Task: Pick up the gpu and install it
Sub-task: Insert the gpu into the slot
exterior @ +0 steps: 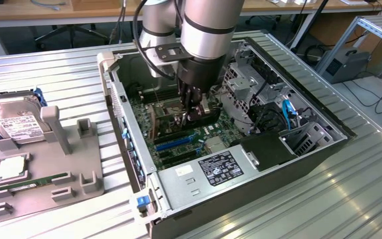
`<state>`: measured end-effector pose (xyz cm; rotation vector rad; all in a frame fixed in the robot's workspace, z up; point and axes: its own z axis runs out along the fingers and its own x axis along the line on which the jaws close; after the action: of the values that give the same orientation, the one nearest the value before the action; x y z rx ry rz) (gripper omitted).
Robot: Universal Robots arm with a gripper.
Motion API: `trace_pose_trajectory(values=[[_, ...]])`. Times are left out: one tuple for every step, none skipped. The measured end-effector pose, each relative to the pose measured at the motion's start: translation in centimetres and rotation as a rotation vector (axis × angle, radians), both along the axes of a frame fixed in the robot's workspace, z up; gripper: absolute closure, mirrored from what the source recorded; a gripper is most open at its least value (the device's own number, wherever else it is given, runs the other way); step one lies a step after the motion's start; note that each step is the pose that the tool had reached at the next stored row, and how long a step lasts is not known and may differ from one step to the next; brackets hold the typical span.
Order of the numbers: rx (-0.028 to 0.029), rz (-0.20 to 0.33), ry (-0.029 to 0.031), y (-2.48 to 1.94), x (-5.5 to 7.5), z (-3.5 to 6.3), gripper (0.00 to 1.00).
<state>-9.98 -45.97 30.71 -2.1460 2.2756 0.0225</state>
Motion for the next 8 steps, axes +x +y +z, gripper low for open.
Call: trace_pose_trajectory(values=[[0.0, 0.0, 0.0, 0.0, 0.0, -0.14, 0.73], [0.0001, 0.0, 0.0, 0.0, 0.0, -0.26, 0.73], [0.0, 0.0, 0.0, 0.0, 0.0, -0.35, 0.73], [0.0, 0.0, 0.0, 0.0, 0.0, -0.44, 0.73], [0.0, 0.0, 0.0, 0.0, -0.01, -0.53, 0.73], [0.0001, 0.0, -0.0001, 0.0, -0.02, -0.64, 0.73], [0.0001, 0.0, 0.0, 0.0, -0.02, -0.75, 0.73], [0.0, 0.0, 0.0, 0.0, -0.02, -0.86, 0.73]])
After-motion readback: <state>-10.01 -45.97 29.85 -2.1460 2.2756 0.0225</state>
